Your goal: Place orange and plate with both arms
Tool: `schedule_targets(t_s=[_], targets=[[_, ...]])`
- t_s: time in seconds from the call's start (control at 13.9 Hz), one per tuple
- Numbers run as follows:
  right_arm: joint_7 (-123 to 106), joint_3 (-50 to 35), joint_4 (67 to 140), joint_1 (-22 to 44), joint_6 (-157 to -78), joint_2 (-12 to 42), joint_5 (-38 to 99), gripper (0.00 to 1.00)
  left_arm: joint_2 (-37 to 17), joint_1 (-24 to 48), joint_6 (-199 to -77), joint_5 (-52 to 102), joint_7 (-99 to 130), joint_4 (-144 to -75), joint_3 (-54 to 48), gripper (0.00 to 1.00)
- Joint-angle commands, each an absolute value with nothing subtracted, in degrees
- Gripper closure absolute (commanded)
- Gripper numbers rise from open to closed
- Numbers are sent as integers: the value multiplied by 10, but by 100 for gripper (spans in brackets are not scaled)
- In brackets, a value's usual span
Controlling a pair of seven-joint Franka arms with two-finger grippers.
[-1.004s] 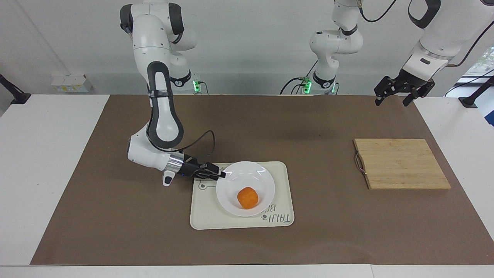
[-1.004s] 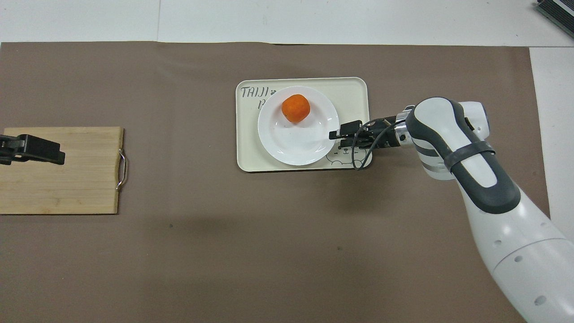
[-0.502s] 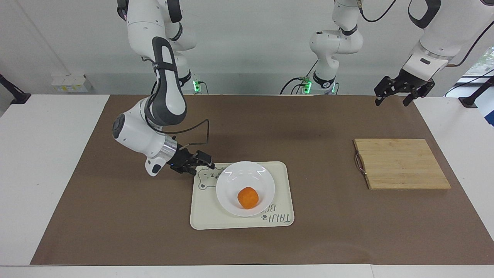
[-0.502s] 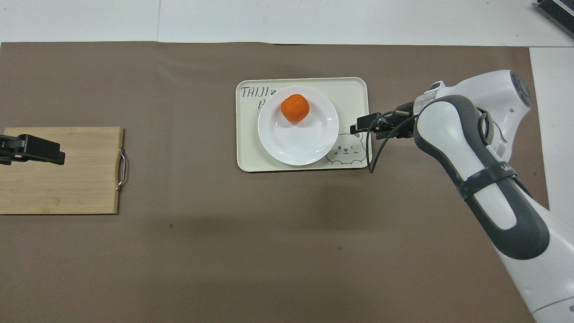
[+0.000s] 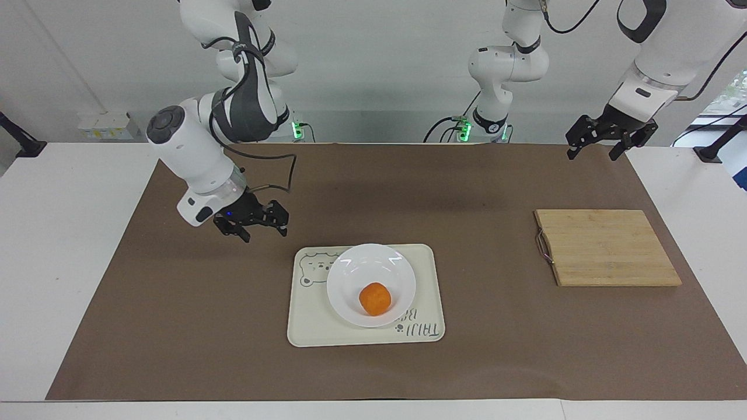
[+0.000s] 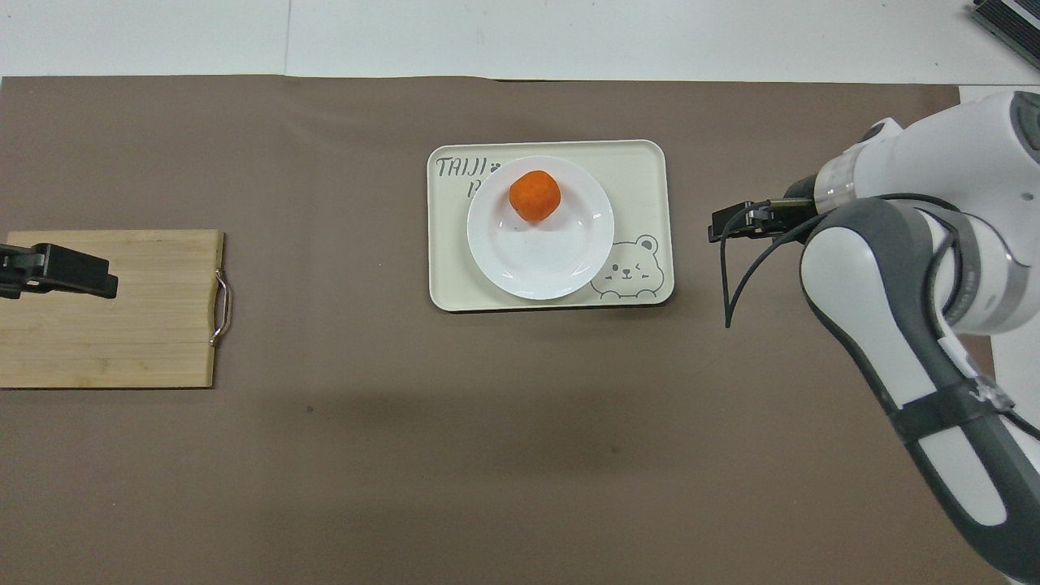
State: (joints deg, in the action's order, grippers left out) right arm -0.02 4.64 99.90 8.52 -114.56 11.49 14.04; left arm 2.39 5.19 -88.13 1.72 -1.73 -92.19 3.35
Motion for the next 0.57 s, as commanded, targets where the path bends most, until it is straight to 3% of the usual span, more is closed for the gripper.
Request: schedule_targets(t_s=[0.0,0.5], targets=[[31,43,1008,64,-1125,80,98,0,21,49,-871,14,-22,-911,33,0],[31,44,1005,25,-1078,15,38,0,21,49,-871,14,-22,-911,33,0]])
